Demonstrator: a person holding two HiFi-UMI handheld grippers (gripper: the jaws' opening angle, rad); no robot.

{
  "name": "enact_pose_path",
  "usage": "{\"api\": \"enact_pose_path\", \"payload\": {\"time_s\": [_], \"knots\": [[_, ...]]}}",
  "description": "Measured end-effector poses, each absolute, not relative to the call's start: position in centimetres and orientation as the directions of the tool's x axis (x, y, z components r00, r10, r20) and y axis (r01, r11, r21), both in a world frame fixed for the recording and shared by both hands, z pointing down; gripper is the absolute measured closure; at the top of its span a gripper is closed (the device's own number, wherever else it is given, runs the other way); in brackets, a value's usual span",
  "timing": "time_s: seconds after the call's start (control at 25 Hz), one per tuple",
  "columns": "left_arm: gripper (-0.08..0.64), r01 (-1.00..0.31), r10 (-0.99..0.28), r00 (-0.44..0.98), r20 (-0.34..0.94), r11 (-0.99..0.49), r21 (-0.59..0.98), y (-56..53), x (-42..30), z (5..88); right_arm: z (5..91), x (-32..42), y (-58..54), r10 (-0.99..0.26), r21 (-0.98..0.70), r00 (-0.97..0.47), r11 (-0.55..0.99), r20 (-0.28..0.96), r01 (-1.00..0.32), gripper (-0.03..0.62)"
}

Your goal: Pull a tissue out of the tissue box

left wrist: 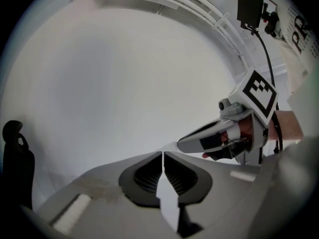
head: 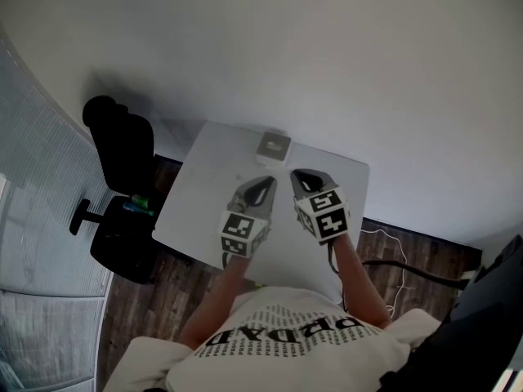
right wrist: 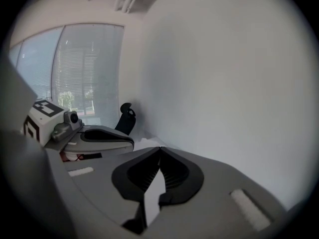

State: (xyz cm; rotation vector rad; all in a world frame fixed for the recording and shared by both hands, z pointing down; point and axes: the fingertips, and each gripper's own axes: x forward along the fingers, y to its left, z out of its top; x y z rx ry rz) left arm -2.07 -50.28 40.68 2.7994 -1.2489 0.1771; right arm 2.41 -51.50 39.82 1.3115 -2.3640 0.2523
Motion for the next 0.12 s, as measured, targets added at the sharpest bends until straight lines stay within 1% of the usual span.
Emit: {"api": "enact_pose_path", "payload": {"time_s": [0.12], "knots": [[0.555, -0.746, -0.737, 0.661, 0.139, -0.666, 0.018, -50.51, -2.15, 40.80, 39.82, 2.44, -51.73, -0.766, 0.050, -0.464, 0.538, 0.445, -0.841, 0.583]]}}
